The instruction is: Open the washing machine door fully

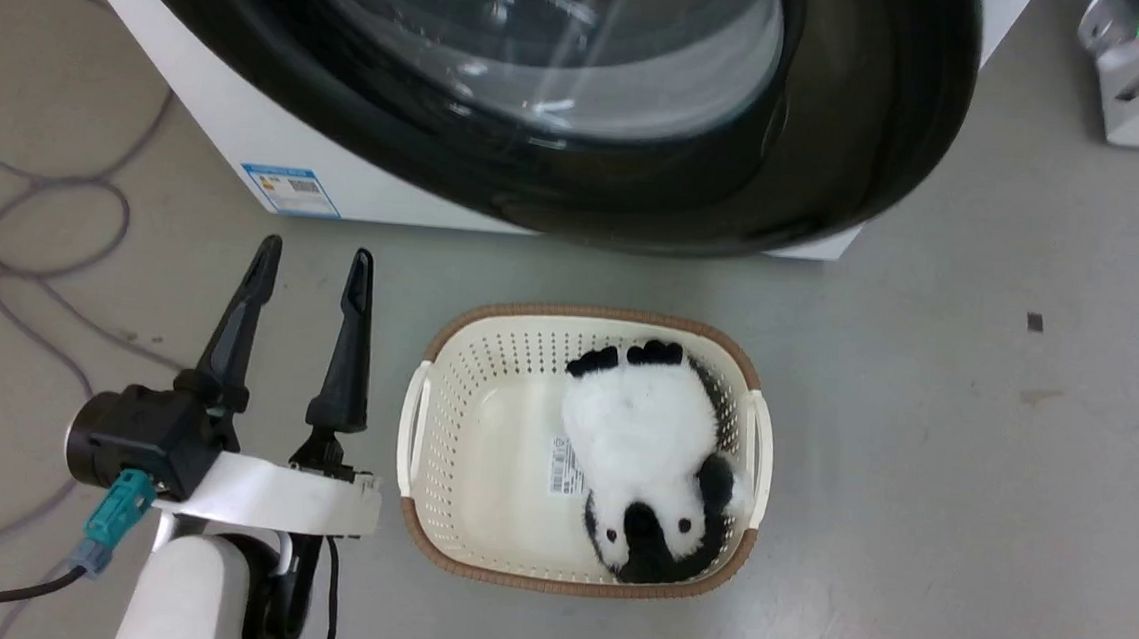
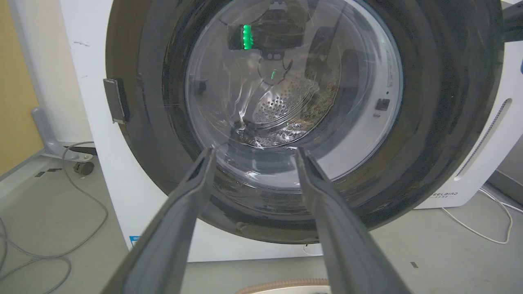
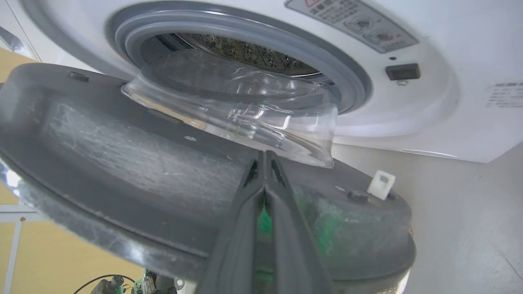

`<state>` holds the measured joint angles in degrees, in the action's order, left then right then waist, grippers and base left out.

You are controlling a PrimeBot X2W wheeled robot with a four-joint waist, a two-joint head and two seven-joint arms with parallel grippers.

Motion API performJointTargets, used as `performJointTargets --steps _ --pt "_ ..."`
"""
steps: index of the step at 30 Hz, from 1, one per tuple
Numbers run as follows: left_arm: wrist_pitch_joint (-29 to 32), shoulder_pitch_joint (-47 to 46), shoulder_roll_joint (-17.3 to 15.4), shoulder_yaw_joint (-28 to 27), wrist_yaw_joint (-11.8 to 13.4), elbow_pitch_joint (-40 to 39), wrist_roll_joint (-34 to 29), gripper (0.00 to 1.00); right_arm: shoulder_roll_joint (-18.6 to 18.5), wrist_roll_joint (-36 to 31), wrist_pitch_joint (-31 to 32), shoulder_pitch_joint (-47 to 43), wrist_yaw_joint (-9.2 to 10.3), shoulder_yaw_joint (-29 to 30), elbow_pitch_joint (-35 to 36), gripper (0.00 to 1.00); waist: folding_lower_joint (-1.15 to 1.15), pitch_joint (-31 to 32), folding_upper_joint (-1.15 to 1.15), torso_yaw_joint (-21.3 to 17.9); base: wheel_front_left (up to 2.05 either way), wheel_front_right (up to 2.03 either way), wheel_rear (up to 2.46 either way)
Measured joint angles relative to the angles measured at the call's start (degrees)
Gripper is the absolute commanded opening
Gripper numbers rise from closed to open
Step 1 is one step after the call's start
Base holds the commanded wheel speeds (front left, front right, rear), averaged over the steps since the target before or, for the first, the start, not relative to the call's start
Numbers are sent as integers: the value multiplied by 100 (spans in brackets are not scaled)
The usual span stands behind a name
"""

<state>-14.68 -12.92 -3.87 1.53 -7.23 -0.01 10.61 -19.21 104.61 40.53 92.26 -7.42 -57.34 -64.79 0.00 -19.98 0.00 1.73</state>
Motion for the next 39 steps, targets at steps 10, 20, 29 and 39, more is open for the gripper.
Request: performJointTargets --steps 10,20,29,39 --pt "0 424 32 -5 0 241 -103 100 -265 212 208 -929 0 -31 579 0 0 569 0 29 0 0 0" --pt "-1 921 53 19 9 478 -197 100 -531 511 299 -2046 0 -174 1567 0 -1 1271 0 83 0 0 0" --pt "0 1107 60 123 58 606 -203 100 -694 810 124 -2837 0 -563 2814 0 -1 1640 0 200 0 0 0" --pt "-1 1200 63 158 101 648 -203 100 -843 1234 -400 -3051 1 -1240 4180 0 -1 1696 0 289 0 0 0"
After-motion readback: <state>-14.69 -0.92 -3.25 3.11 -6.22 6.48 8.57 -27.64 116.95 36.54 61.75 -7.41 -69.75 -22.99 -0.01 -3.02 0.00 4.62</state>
